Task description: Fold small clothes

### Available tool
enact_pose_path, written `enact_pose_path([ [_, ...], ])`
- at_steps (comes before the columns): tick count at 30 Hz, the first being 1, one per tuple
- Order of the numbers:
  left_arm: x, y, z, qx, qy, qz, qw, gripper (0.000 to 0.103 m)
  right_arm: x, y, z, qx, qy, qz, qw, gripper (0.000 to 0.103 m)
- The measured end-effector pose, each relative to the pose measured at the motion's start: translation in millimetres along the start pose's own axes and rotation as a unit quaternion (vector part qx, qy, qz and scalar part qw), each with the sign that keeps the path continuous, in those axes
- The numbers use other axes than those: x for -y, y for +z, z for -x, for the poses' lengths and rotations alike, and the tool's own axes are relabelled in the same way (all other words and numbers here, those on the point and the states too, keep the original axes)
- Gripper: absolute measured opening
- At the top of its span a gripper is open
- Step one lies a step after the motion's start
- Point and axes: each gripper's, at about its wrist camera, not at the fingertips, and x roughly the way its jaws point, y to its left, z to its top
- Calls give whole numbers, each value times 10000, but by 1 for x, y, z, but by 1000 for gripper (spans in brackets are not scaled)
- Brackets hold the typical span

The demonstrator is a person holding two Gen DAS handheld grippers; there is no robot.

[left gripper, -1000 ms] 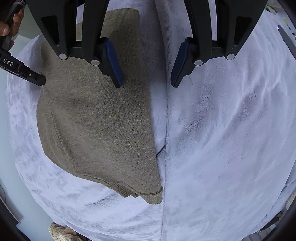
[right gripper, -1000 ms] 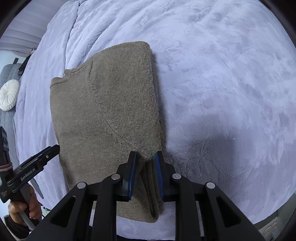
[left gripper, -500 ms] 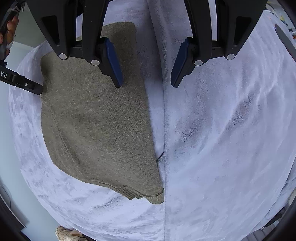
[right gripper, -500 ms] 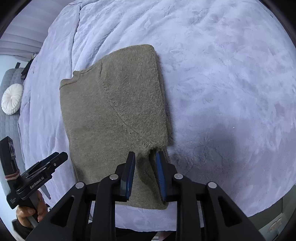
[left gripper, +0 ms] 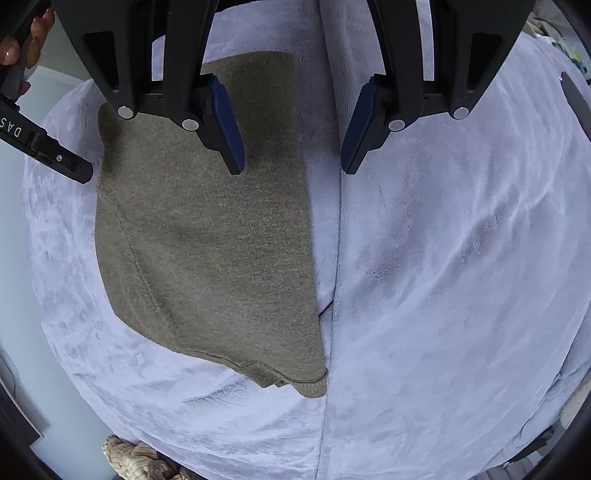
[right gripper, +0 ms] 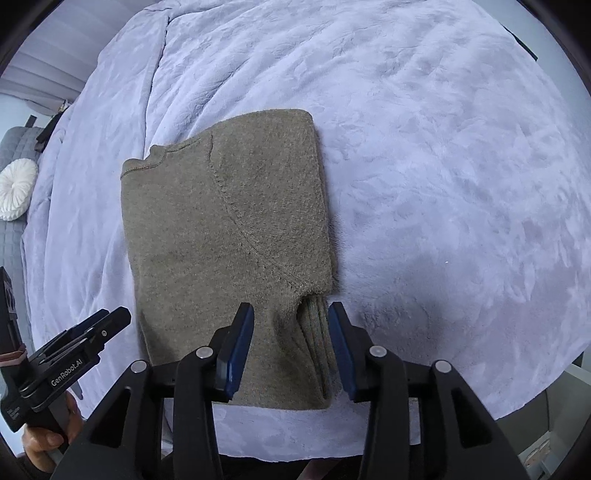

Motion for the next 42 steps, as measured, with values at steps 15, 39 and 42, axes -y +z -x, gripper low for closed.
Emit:
enact_pose_path([
  [15, 3, 5, 21, 336, 276, -27, 9991, 93, -29, 9, 15, 256, -382, 490, 9977, 76],
  [39, 10, 9, 25, 308, 686, -130, 9971, 103, -47, 7, 22, 486, -1081, 785, 9898, 103],
  [42, 10, 10, 24, 258, 655, -120, 9974, 103, -49, 8, 22, 469, -1097, 777, 9898, 103],
])
